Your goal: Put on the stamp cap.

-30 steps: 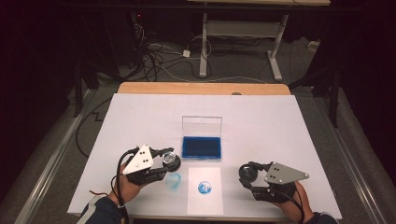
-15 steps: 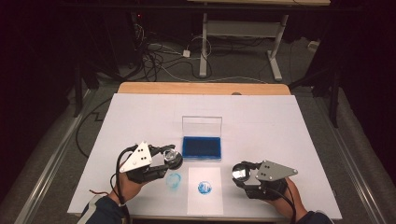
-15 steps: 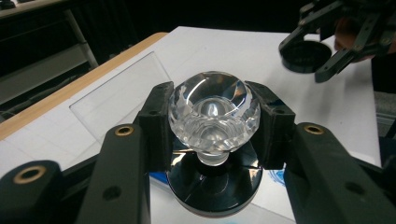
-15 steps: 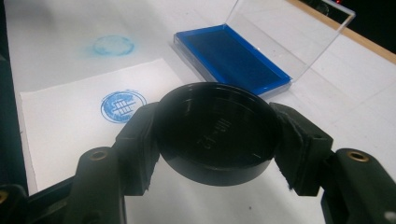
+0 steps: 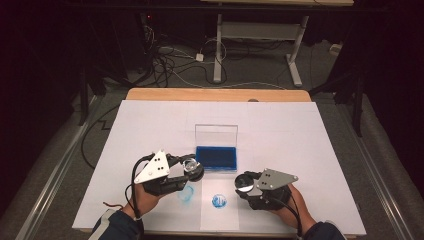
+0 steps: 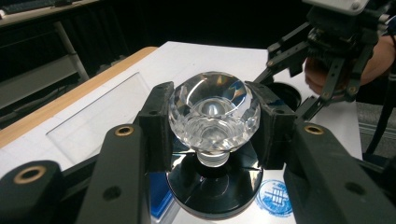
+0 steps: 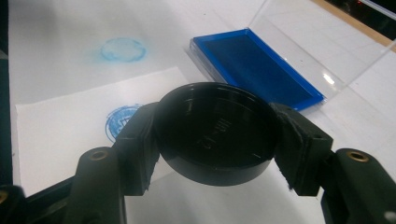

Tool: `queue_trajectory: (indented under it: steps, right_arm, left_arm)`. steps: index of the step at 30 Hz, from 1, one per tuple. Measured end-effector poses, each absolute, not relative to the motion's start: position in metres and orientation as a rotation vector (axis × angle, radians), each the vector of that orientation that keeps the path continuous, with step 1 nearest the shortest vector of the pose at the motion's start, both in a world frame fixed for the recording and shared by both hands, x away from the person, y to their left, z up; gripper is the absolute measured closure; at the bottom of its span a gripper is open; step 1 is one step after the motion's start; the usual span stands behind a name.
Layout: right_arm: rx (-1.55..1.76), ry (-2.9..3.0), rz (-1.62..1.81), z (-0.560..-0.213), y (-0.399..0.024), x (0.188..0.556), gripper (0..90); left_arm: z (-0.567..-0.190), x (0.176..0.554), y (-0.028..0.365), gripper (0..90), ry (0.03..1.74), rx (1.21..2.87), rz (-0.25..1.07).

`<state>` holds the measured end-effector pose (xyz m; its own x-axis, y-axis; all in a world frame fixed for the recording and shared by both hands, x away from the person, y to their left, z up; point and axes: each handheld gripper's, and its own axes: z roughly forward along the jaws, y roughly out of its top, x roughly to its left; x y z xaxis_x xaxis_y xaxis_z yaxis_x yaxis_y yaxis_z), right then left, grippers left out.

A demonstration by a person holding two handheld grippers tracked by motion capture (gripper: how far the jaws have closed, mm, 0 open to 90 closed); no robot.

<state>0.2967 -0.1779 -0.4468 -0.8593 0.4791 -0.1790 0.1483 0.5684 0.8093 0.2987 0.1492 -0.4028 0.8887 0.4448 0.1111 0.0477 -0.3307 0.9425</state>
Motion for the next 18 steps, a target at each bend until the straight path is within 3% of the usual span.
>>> queue_trajectory:
  steps: [18]
  right_arm:
    - [0.461,2.453,1.243,-0.447,-0.149,0.303,38.1]
  left_arm:
    - [-0.403,0.297,0.115,54.1,0.309,1.874,0.372]
